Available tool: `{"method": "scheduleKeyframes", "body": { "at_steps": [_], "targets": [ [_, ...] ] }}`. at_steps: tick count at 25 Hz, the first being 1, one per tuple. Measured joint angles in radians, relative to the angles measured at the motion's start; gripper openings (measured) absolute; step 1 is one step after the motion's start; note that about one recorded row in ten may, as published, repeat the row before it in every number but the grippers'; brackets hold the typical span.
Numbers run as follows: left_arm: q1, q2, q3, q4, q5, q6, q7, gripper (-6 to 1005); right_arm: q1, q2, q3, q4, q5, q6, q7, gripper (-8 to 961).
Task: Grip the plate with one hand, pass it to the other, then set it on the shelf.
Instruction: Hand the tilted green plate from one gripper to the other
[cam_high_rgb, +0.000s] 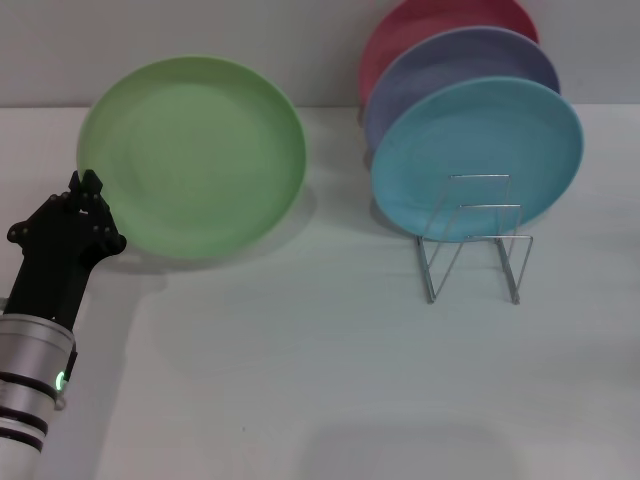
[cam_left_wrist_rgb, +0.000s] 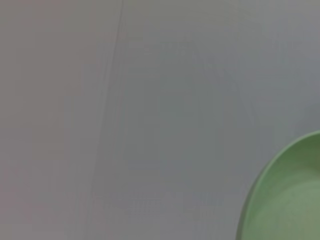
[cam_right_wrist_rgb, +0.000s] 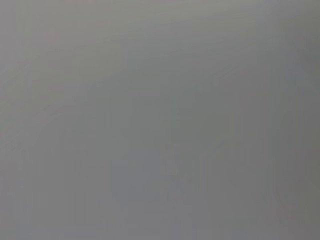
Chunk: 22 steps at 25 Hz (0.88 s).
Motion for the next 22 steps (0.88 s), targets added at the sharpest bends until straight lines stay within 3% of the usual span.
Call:
{"method": "scheduleKeyframes", "body": {
  "at_steps": [6, 13, 22],
  "targets": [
    [0.0, 0.0, 0.006, 0.013, -0.005, -0.014, 0.0, 33, -0.033, 0.005, -0.007, 0.048, -0.014, -0.045, -0.075, 543],
    [0.0, 0.0, 0.009, 0.014, -0.006, -0.021, 0.001, 34, -0.145, 0.008, -0.095, 0.137, -0.086, -0.256, -0.094, 542],
    [0.011, -0.001, 0.019, 0.004, -0.007, -0.015, 0.001, 33, -0.225, 0.01, -0.19, 0.265, -0.315, -0.383, -0.177, 542]
  ]
}}
